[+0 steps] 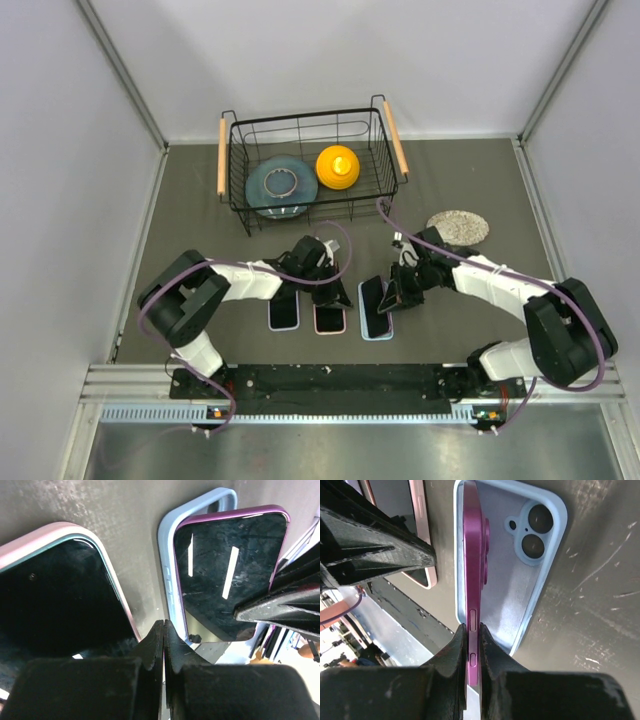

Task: Put the phone into the phone case

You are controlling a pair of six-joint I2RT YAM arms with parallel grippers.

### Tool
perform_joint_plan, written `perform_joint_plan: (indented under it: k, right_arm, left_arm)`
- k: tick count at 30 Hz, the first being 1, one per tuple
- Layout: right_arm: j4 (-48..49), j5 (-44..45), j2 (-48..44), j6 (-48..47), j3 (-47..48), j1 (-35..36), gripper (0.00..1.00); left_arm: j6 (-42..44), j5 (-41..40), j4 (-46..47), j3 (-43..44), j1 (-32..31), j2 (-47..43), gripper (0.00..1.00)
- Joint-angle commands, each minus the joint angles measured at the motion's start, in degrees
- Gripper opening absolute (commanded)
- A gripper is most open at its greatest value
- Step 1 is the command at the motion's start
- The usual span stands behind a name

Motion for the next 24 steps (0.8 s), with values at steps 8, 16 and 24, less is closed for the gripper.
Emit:
perform_joint_plan:
  k: [8, 16, 24]
  right_arm:
    - [10.3, -3.6, 3.1, 3.1, -5.3, -1.2, 0.0]
    - [14.5, -1.9, 3.6, 6.2, -8.2, -1.2, 0.07]
    - [17.0, -0.7, 1.1, 10.7, -10.0, -1.3, 0.1]
  left_arm:
    - [0.3, -2.2, -0.6, 3.7, -2.2, 3.7, 0.0]
    - [0.6, -2.5, -0.7, 4.0, -3.3, 4.4, 0.0]
    - [0.4, -2.6, -0.5, 4.4, -4.3, 4.0, 0.0]
